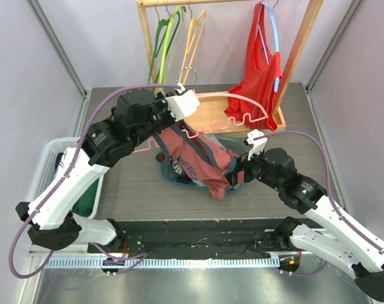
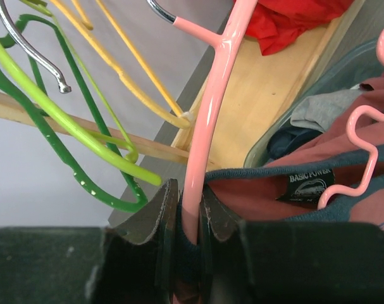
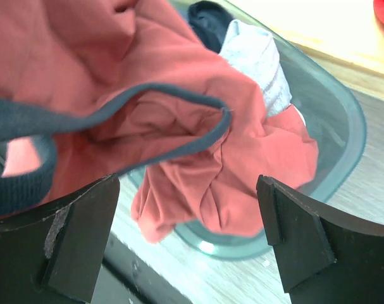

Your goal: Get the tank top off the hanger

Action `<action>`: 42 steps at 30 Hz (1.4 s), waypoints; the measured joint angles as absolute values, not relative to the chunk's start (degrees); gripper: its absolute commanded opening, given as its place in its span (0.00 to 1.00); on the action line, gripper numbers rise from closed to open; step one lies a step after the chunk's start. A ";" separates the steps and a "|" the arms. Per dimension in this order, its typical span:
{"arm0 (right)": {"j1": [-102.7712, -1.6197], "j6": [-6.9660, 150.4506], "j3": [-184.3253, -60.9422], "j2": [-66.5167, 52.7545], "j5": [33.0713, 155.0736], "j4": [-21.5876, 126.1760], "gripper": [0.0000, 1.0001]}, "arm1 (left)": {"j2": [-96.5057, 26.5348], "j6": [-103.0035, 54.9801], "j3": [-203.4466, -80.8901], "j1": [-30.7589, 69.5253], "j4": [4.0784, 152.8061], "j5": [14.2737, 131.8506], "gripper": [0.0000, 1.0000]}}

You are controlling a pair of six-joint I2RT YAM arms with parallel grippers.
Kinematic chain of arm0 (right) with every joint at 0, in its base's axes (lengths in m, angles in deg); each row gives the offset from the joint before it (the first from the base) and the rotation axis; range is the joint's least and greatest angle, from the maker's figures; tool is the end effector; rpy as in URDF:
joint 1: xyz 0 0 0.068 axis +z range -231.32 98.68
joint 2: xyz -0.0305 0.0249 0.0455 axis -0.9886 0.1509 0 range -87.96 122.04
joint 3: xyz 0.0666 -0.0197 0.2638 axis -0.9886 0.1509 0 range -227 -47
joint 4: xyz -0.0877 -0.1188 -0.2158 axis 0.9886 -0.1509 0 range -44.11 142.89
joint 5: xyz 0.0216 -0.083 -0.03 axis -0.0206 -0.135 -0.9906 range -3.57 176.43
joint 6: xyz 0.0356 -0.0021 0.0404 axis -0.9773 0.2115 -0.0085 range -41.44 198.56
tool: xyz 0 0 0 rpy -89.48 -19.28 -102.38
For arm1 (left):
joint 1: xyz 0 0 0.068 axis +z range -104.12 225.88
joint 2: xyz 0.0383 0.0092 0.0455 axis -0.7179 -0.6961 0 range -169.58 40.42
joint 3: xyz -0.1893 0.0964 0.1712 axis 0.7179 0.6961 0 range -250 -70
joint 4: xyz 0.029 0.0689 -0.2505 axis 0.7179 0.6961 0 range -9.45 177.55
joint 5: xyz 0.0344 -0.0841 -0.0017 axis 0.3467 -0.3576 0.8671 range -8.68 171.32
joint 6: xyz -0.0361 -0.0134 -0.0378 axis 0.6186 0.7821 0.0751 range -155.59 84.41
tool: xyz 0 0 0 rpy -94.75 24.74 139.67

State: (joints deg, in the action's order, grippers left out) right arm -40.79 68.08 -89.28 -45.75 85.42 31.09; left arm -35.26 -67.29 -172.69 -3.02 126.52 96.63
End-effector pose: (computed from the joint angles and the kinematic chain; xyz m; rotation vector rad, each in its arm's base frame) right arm 0.1305 0.1108 0.3106 -0.5053 1.9282 0.5658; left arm 0.1703 -0.1809 0.4988 1.0790 1.5514 0.0492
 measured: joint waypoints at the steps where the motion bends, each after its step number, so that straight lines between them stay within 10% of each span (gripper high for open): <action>1: -40.77 69.10 -90.48 -45.90 85.92 29.19 1.00 | -35.26 -67.29 -172.58 -3.02 126.17 96.98 0.00; 18: -40.57 75.51 -121.26 -41.35 61.88 9.89 1.00 | -35.52 -68.39 -173.90 -3.15 118.15 104.46 0.00; 42: -40.57 89.61 -130.29 -31.73 91.16 23.85 0.99 | -28.92 -87.40 -165.96 -9.25 127.42 91.67 0.00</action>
